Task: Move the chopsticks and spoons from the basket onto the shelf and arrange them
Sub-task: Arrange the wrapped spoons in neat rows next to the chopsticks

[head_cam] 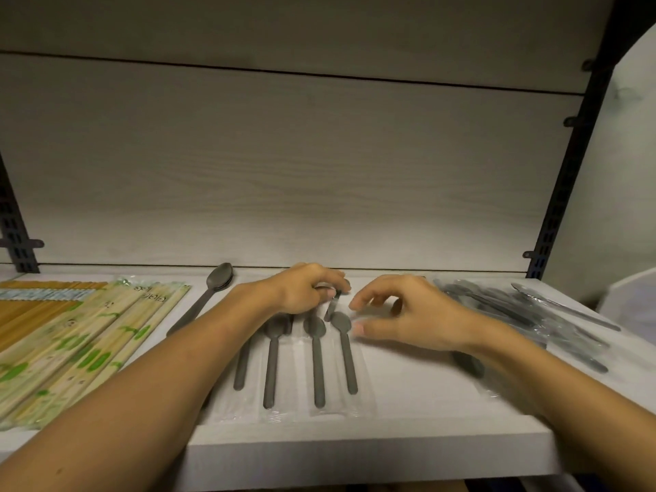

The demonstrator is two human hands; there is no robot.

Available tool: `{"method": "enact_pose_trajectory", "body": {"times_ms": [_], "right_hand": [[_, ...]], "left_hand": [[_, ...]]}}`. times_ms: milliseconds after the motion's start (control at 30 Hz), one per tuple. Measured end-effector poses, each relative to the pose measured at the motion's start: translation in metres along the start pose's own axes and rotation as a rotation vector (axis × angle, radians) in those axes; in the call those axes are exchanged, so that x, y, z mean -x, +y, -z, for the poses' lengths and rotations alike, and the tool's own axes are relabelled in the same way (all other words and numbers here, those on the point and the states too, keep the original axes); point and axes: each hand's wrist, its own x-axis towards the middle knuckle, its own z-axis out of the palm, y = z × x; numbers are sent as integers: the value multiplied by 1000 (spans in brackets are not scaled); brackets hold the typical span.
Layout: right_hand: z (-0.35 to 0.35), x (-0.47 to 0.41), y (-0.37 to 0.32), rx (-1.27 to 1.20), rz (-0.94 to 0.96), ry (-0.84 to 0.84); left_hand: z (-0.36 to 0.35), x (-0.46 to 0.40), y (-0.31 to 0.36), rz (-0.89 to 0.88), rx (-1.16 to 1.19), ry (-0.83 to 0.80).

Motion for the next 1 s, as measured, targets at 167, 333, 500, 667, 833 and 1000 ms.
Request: {"method": "enact_pose_trajectory", "body": {"times_ms": [167,333,500,667,833,1000], "right_hand": [[-3,11,-8,39,83,-171],[-6,20,-15,114,111,-148],[-9,24,-19,126,126,-157],[-10,25,-22,136,126,-146],[16,31,-14,144,48,-2],[63,53,17,257,-74,180]], "left_hand": [[-2,-4,0,31,6,-12],[-3,-4,-1,47,-38,28],[-3,-3,3,51,-44,75],[-3,0,7,49,-24,104],[3,2,12,49,15,232],[-1,-13,30,56,-72,226]]}}
